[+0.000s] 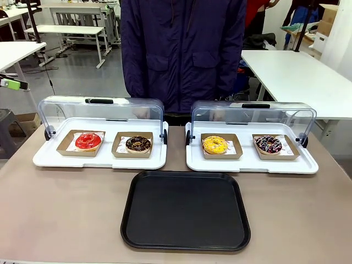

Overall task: Move the first donut from the left to the tray.
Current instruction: Pick up the Paper togo box containing the Donut indicated by the person and place it on the Handle tray.

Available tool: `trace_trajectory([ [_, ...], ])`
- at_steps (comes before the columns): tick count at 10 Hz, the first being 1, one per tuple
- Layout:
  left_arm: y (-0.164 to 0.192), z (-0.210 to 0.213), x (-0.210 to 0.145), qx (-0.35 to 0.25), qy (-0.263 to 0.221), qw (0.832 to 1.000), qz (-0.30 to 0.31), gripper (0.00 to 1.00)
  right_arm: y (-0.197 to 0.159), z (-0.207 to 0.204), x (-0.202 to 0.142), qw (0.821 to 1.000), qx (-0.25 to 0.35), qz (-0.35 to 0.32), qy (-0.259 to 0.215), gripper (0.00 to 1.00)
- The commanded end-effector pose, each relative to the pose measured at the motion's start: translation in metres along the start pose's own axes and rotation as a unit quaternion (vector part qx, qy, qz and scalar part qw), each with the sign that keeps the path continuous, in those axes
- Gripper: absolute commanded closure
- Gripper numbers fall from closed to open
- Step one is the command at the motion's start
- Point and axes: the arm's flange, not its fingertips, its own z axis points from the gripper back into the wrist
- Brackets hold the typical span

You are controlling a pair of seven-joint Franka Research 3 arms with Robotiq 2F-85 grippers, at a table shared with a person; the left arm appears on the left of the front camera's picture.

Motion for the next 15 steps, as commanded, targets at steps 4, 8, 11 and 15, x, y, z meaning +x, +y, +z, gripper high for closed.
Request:
trace_trajectory([
  [4,-0.0046,-0.0011,0.0003,0.003,0.006,1.0,0.003,0.0,0.0004,-0.0037,-0.0016,1.0,0.0,0.01,-0.016,0.0],
  [8,-0.0046,-0.0011,0.0003,0.003,0.006,1.0,0.003,0.0,0.0004,-0.0037,-0.0016,1.0,0.0,0.01,-0.016,0.0],
  [11,-0.0046,-0.0011,0.0003,0.003,0.006,1.0,0.003,0.0,0.0004,-0.0037,-0.0016,1.0,0.0,0.01,-0.016,0.0],
  [15,-0.0046,-0.0011,0.0003,0.003,0.006,1.0,0.003,0.0,0.0004,-0.0037,-0.0016,1.0,0.0,0.01,-0.016,0.0],
])
